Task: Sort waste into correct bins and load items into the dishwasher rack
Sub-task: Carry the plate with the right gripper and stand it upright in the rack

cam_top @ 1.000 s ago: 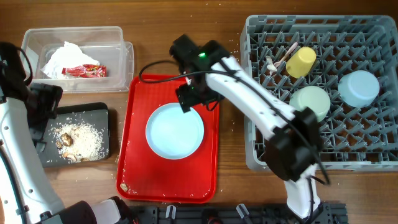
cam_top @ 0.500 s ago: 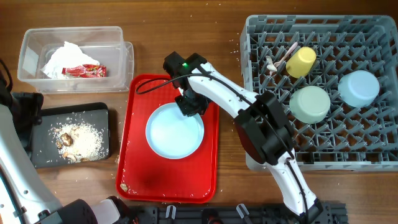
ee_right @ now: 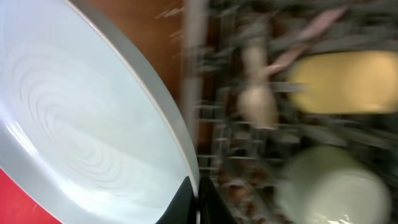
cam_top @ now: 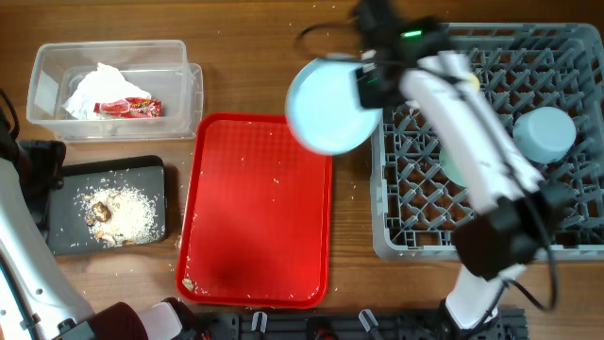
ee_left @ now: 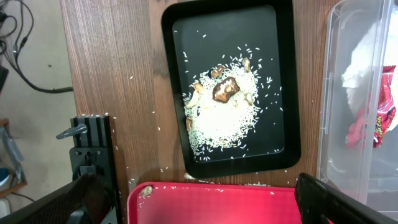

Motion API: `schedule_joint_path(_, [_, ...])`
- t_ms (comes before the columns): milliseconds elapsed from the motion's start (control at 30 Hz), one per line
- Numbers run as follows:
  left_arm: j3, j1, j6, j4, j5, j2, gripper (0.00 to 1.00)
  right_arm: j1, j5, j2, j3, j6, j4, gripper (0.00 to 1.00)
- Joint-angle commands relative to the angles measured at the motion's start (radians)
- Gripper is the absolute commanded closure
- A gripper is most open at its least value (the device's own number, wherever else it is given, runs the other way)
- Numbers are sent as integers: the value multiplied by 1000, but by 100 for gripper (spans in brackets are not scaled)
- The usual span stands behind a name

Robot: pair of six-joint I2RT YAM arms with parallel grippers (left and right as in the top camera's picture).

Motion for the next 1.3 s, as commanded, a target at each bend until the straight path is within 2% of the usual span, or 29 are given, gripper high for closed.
schedule_joint_path(0, [6,6,5,0,-23,-6,0,-125,130,-92,14,13,-6,96])
schedule_joint_path(100, [6,6,5,0,-23,-6,0,-237,365,-105,13,150,-6,96])
schedule_joint_path(200, [6,6,5,0,-23,-6,0,-298,502,-105,13,266,14,96])
schedule_joint_path(400, [6,6,5,0,-23,-6,0,-372,764,-93,4,290,209,96])
schedule_joint_path(633, [6,6,5,0,-23,-6,0,-503,792,-34,-116,288,367,96])
schedule_joint_path(767, [6,6,5,0,-23,-6,0,-537,790,18,-175,183,521,96])
schedule_joint_path(833, [6,6,5,0,-23,-6,0,-537,774,48,-203,186,552,96])
schedule_joint_path(1067, [6,6,5,0,-23,-6,0,-536,599,110,-205,106,589,96])
schedule_joint_path(1200, [6,6,5,0,-23,-6,0,-535,594,105,-203,106,561,92])
schedule_joint_path(1233, [6,6,5,0,-23,-6,0,-535,581,93,-202,107,544,75])
schedule_joint_path(1267, [6,6,5,0,-23,-6,0,-535,544,69,-202,106,534,0])
